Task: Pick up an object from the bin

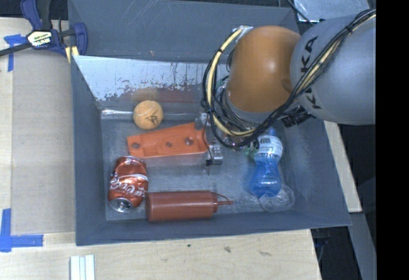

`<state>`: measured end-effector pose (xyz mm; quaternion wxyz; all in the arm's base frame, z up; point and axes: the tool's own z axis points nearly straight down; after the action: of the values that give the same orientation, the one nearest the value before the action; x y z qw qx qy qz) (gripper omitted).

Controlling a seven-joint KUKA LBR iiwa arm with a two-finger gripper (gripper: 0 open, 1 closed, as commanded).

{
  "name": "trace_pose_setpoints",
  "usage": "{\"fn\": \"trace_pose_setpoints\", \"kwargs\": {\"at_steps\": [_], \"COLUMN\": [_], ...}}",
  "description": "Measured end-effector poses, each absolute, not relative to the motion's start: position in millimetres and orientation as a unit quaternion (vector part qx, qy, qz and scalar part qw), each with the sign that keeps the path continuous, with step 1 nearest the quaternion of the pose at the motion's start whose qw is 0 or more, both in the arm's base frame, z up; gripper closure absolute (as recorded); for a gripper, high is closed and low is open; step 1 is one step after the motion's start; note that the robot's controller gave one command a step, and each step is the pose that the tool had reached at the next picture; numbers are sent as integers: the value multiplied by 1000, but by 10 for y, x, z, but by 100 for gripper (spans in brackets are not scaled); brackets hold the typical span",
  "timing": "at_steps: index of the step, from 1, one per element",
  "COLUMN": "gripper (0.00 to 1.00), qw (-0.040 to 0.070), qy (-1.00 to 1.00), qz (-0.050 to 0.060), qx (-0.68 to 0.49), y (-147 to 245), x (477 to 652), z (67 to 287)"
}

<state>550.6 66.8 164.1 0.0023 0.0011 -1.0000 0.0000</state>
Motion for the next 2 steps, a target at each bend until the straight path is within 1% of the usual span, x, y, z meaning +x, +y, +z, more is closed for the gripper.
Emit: {"fn": "trace_pose_setpoints", "kwargs": {"at_steps": [1, 2], "gripper": [0, 0], "qw": [-2, 1], "qy": [-1000, -1000], "qz": [0, -1], "qx": [0, 26], "y": [662, 1043], "x": [5520, 5882], "z": [1690, 701]}}
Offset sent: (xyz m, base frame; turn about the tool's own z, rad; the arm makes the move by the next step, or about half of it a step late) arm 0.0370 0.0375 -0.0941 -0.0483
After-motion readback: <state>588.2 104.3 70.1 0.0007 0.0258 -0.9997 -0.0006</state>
